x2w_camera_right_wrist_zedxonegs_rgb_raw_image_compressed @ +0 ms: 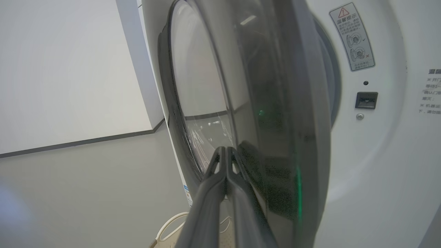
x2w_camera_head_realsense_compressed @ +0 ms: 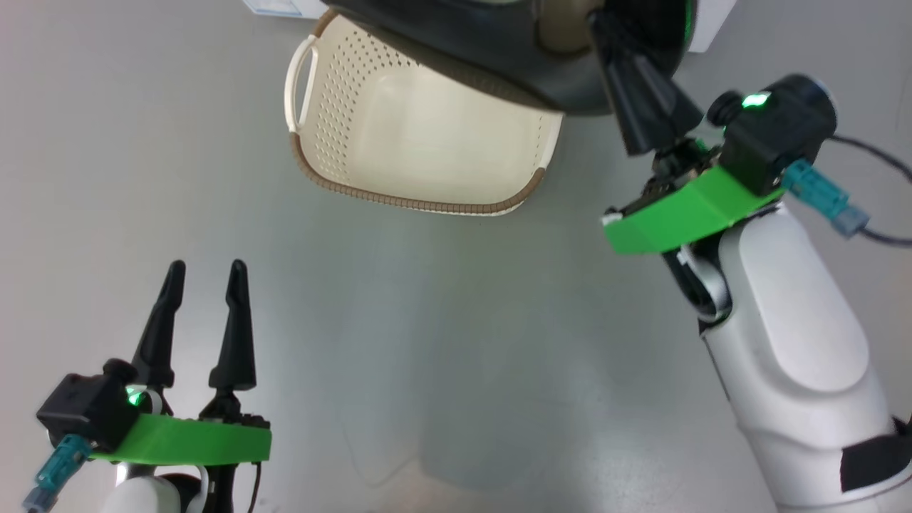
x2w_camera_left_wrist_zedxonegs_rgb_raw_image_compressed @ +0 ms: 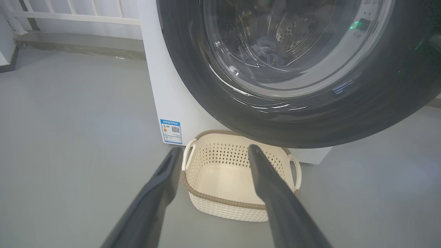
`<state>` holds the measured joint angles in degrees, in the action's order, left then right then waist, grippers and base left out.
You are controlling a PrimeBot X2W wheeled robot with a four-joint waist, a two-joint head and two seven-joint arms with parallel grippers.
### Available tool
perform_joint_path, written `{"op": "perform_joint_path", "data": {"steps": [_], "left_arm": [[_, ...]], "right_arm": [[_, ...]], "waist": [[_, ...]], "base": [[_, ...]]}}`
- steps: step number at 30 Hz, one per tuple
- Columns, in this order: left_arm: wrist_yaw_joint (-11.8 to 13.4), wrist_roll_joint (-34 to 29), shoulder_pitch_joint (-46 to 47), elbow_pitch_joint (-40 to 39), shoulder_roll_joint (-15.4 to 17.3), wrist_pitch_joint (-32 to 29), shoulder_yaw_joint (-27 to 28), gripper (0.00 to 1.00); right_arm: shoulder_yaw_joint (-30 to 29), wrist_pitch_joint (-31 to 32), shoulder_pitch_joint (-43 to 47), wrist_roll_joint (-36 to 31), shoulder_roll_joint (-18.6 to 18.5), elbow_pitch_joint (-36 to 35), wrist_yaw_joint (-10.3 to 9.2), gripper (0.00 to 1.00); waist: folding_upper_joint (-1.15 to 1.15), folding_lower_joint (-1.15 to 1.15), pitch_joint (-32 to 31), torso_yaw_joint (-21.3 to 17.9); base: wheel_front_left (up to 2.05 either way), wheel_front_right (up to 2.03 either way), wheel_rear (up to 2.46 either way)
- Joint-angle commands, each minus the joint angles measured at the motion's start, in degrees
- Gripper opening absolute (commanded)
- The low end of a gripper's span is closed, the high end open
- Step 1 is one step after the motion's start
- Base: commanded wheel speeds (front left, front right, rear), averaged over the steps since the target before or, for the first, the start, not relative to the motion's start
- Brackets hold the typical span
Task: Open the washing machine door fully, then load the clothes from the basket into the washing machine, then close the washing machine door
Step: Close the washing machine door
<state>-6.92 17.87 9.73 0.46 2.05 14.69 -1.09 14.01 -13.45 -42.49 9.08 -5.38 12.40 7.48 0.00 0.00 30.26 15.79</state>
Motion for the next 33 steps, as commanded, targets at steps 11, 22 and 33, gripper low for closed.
{"op": "perform_joint_path", "data": {"steps": [11,22,33], "left_arm": [[-0.5,0.5,2.2,-1.2,0.8,0.3,0.0,1.0],[-0.5,1.1,2.8,-1.2,0.8,0.3,-2.3,1.0],[-0.6,1.5,3.4,-1.9,0.8,0.3,-4.6,1.0]], "right_arm": [[-2.8,0.1,-12.8,-1.9,-0.2,4.4,0.01,0.0],[-7.8,-0.3,-20.6,-3.5,-1.2,11.9,0.01,0.0],[-9.8,-1.0,-29.1,-5.6,-2.5,20.4,0.01,0.0]], "waist": [[0.0,0.0,3.6,1.6],[0.0,0.0,5.6,3.3],[0.0,0.0,6.8,4.8]], "base": [[0.0,0.0,0.0],[0.0,0.0,0.0],[0.0,0.0,0.0]]}}
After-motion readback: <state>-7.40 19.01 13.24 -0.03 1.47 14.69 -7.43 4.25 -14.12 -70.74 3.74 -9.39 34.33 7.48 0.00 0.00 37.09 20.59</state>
